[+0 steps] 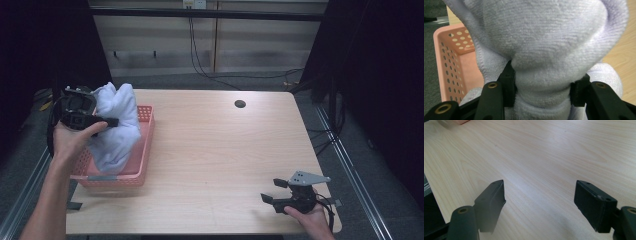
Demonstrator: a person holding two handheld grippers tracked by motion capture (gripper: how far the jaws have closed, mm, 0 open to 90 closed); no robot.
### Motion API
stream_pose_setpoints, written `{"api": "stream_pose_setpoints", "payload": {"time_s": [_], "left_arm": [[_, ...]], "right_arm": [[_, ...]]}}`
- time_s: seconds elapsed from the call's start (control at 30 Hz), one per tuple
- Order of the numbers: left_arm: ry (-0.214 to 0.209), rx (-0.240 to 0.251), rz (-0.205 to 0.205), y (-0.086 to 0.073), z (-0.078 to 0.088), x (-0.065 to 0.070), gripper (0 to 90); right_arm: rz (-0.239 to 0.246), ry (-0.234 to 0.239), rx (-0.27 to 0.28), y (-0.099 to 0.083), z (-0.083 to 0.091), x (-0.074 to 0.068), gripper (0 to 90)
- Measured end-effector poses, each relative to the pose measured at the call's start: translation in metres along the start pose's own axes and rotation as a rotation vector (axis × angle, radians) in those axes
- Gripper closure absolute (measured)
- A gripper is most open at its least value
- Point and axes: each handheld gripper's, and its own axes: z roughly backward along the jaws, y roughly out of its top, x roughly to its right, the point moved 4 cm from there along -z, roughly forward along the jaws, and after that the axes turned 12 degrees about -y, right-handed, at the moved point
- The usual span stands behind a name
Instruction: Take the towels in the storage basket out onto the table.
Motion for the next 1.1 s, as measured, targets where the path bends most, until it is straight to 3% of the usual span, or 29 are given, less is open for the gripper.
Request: {"api": "stream_pose_setpoints", "payload": {"time_s": [0.4,0.67,0.73,1.1], "left_arm": [[-0.006,0.032,-0.016,0.012,0.012,0.007,50.8],[0.012,0.046,-0.05,0.022,0.022,0.016,50.7],[0.011,0.068,-0.057,0.026,0.028,0.019,50.7],[-0.007,0.048,-0.079,0.035,0.036,0.031,50.7]], "right_arm": [[0.003,0.002,0.0,0.0,0.0,-0.001,24.8],[0.004,0.002,-0.001,0.0,0.0,-0.001,24.8],[0.008,0.002,0.0,0.0,0.0,-0.001,24.8],[0.007,0.005,-0.001,0.0,0.0,-0.002,24.8]]}}
